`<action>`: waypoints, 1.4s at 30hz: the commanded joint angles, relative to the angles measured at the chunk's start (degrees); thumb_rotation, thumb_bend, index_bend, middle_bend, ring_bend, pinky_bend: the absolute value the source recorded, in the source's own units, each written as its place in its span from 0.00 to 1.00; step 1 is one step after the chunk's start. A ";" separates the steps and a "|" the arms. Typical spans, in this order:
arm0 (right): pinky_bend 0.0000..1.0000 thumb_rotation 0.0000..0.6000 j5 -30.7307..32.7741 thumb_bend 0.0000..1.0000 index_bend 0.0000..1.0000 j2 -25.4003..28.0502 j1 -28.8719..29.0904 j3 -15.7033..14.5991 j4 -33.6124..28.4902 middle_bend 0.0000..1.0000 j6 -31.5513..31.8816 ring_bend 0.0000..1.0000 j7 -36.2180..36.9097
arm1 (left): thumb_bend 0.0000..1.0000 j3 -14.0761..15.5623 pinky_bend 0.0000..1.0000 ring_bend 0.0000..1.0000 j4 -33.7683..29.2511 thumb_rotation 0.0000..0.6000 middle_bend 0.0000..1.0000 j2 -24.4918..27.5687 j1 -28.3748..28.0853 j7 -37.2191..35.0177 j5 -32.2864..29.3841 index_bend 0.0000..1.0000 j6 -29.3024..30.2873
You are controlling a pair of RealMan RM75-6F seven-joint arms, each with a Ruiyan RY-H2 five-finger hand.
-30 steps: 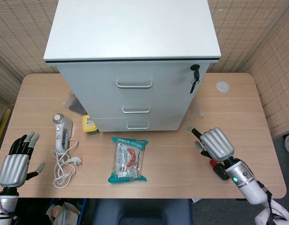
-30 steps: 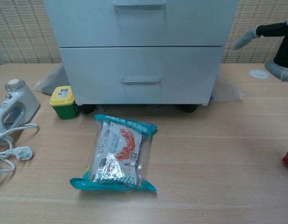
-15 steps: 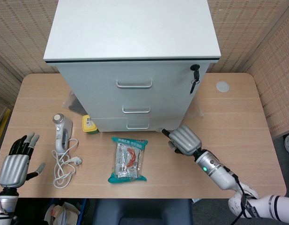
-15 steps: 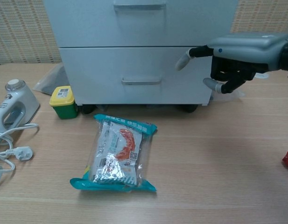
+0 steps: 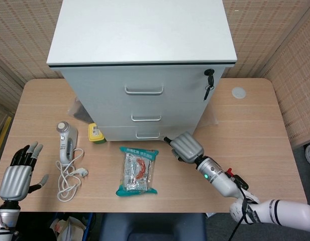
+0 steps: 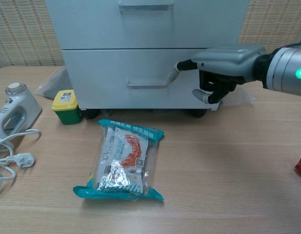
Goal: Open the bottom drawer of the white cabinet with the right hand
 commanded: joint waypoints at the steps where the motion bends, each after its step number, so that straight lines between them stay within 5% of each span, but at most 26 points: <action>1: 0.99 1.00 0.87 0.52 0.17 -0.97 0.89 -0.26 0.98 0.95 0.34 1.00 -0.71 | 0.25 -0.03 0.09 0.00 0.11 1.00 0.00 -0.03 -0.04 -0.06 -0.05 0.00 -0.06; 25: 0.99 1.00 4.70 0.52 0.17 -5.19 5.88 -2.39 5.20 0.95 1.60 1.00 -4.51 | 0.25 0.27 0.09 0.00 1.68 1.00 0.00 -0.49 0.21 -1.62 -0.14 0.00 -0.13; 42: 0.99 1.00 1.13 0.52 0.17 -2.75 4.91 -6.45 -0.59 0.95 4.41 1.00 -5.80 | 0.25 0.23 0.09 0.00 1.56 1.00 0.00 -0.47 0.20 -1.35 -0.03 0.00 -0.08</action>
